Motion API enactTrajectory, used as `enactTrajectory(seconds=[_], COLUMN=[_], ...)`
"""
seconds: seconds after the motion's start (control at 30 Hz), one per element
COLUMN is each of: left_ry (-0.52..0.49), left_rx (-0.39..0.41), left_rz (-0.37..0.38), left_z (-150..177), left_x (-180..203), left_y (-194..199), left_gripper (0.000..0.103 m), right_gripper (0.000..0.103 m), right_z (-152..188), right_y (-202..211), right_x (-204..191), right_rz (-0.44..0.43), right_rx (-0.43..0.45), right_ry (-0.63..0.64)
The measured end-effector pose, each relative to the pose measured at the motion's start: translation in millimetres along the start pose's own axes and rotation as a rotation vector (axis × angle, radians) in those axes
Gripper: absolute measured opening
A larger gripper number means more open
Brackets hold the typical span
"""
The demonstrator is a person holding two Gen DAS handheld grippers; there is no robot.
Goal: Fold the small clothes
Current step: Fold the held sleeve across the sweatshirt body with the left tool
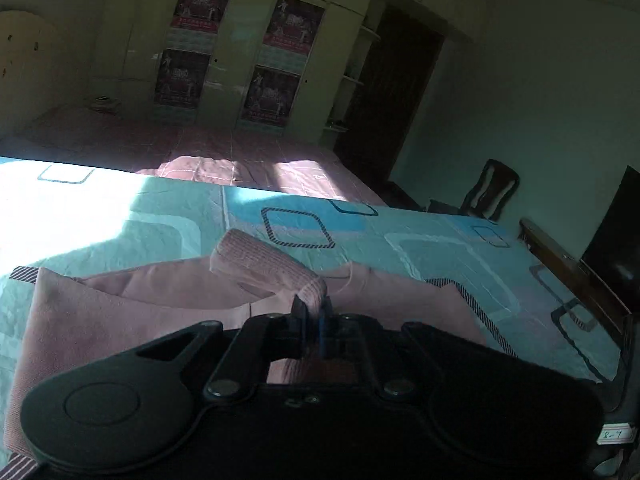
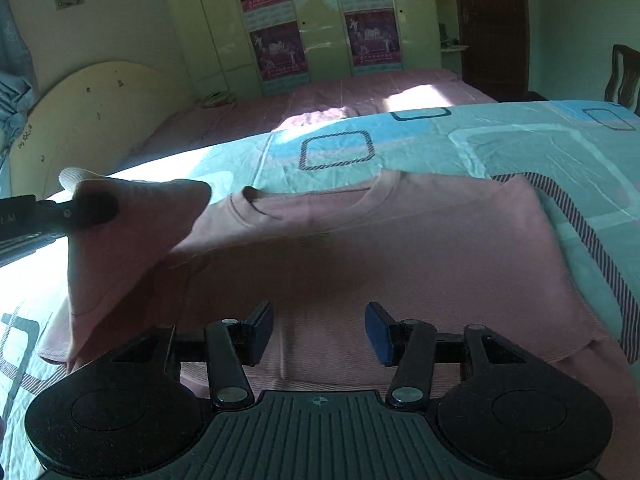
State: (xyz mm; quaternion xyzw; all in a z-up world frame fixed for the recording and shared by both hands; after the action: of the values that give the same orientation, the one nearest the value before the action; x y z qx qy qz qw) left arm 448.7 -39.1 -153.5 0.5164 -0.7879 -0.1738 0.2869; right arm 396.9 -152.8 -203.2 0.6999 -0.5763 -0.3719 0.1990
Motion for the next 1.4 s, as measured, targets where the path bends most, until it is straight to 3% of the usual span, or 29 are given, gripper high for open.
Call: enactTrajectory(seconds=[0.1, 0.17, 0.2, 0.27, 0.3, 0.33, 0.4, 0.53, 0.7, 0.77, 0.8, 0.83, 0.93, 1.03, 1.1, 1.17, 1.2, 1.23, 1.27, 1.4], left_ry=[-0.064, -0.089, -0.092, -0.101, -0.112, -0.120, -0.116, -0.068, -0.051, -0.043, -0.040, -0.042, -0.061, -0.089, -0.103, -0.113, -0.117, -0.122, -0.123, -0.131], left_rx=[-0.121, -0.189, -0.188, -0.148, -0.130, -0.117, -0.105, -0.091, -0.130, -0.150, -0.163, -0.173, -0.181, -0.154, -0.141, -0.125, -0.118, -0.107, -0.101, -0.102], left_rz=[0.001, -0.019, -0.029, -0.070, -0.089, -0.104, -0.154, -0.290, -0.469, -0.510, -0.529, -0.542, -0.569, -0.594, -0.610, -0.622, -0.626, -0.636, -0.638, -0.620], left_z=[34, 53, 55, 54, 52, 50, 44, 43, 67, 79, 86, 91, 97, 90, 85, 80, 78, 76, 76, 81], left_x=[22, 23, 21, 14, 12, 8, -6, -57, -112, -127, -133, -136, -140, -139, -140, -141, -141, -142, -144, -143], left_y=[-35, -44, -42, -31, -24, -17, 3, 34, 64, 73, 75, 75, 68, 58, 50, 44, 42, 41, 43, 45], left_gripper=[0.011, 0.030, 0.037, 0.070, 0.075, 0.076, 0.076, 0.076, 0.075, 0.075, 0.075, 0.074, 0.073, 0.072, 0.067, 0.045, 0.039, 0.022, 0.014, 0.010], right_gripper=[0.051, 0.051, 0.051, 0.051, 0.054, 0.067, 0.080, 0.080, 0.077, 0.052, 0.029, 0.014, 0.009, 0.007, 0.007, 0.006, 0.006, 0.006, 0.006, 0.006], right_z=[2, 2, 2, 3, 3, 3, 3, 6, 14, 12, 11, 10, 2, -21, -42, -59, -64, -68, -68, -45], right_y=[5, 5, 5, 5, 5, 4, 3, -6, -35, -42, -46, -48, -39, -17, 2, 15, 19, 20, 19, -4], right_x=[19, 25, 26, 24, 21, 18, 8, -16, -30, -30, -26, -25, -25, -35, -38, -34, -29, -21, -12, 27], right_rz=[-0.028, -0.063, -0.078, -0.116, -0.130, -0.138, -0.165, -0.199, -0.191, -0.168, -0.154, -0.153, -0.157, -0.162, -0.164, -0.133, -0.106, -0.067, -0.040, 0.021], right_rx=[-0.016, -0.029, -0.032, -0.041, -0.045, -0.047, -0.035, -0.055, -0.101, -0.104, -0.111, -0.115, -0.090, -0.003, 0.066, 0.121, 0.137, 0.147, 0.144, 0.046], right_ry=[-0.033, -0.062, -0.072, -0.089, -0.090, -0.086, -0.057, -0.002, 0.000, -0.009, -0.019, -0.024, -0.004, 0.057, 0.088, 0.122, 0.134, 0.145, 0.145, 0.102])
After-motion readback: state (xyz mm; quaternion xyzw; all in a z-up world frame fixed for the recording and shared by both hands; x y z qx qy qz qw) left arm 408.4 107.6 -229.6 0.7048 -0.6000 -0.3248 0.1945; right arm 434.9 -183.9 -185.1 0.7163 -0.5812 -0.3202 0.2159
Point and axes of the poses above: each gripper's, at about its wrist camera, not at the fingertips, and y roughly against the way its jaws point, x to its right, z to its underside, the point moved 9 cm from there along -y, roughly the way its jaws point, and after that the axes turned 3 degrees about -x, right-handed, at the moved point
